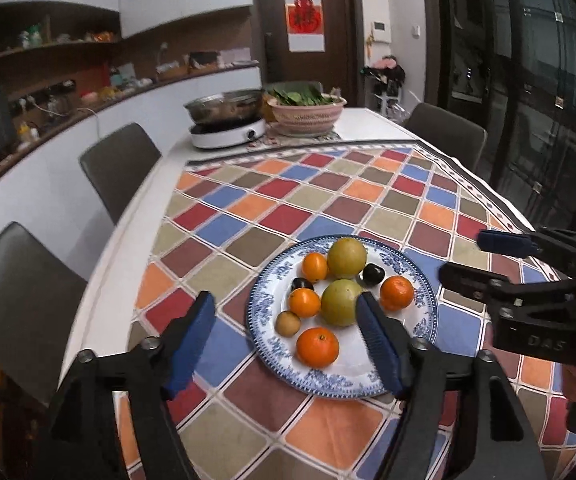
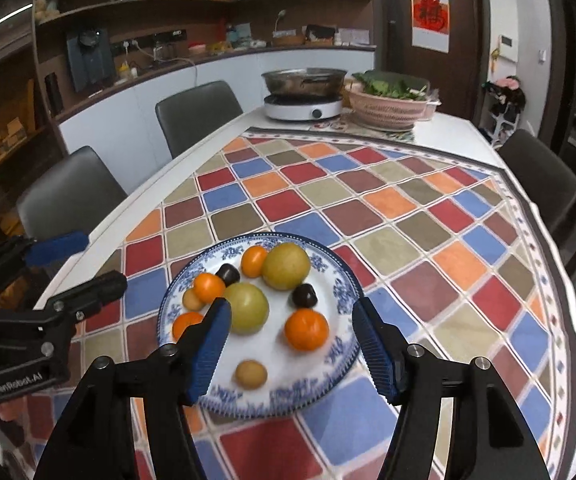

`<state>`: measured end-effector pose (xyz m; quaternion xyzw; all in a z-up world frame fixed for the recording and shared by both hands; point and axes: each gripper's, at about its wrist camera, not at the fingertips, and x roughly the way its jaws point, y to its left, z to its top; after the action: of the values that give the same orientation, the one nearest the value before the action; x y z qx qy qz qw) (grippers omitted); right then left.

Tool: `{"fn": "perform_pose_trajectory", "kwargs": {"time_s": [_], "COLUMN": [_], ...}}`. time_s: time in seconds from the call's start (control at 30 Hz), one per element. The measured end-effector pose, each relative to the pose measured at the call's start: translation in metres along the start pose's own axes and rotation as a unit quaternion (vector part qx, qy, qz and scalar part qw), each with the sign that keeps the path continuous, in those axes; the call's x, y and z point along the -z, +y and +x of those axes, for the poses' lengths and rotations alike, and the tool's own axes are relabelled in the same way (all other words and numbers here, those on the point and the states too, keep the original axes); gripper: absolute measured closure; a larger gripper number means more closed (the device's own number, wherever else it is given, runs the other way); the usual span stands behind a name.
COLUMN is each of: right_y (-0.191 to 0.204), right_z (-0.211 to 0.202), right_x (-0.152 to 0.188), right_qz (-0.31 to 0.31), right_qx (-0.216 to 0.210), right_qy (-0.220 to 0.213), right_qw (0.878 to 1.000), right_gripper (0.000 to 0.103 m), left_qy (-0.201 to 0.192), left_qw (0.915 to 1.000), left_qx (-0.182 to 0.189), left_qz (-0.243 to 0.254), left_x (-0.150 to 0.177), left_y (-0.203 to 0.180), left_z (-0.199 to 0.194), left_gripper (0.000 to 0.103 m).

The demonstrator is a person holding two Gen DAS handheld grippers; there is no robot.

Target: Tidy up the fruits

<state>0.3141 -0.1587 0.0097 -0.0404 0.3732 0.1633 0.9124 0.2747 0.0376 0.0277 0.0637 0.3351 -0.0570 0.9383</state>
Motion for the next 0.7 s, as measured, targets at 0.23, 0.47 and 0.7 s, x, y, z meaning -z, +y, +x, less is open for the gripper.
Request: {"fn": "perform_pose_trajectory", "kwargs": {"time_s": [0.23, 0.47, 0.7], "right_y": [0.006, 0.009, 0.015], "right_z": [-0.054, -0.097, -0.128], "right_x": [0.03, 0.064, 0.086], "right_qz": [-0.003, 0.01, 0.011], "right_qx": [0.024, 0.024, 0.03], "right_qy": [-0.03, -0.043, -0.057], "right_qw": [0.999, 0.999, 0.998], "right_gripper": [0.029, 0.027, 0.026], "left_qy": [-0.033, -0.044, -0.05], "left_qw": [0.9993, 0.9988, 0.9983], "left_qx": [-0.019, -0.013, -0.008], "left_qz": [0.0, -0.016, -0.028], "left_x": [0.019, 0.043, 0.061], "left_y": [-0.016, -0.029, -0.037], "left_z": [-0.045, -0.081, -0.114], "left_gripper": [0.009, 0.001, 0.0]}}
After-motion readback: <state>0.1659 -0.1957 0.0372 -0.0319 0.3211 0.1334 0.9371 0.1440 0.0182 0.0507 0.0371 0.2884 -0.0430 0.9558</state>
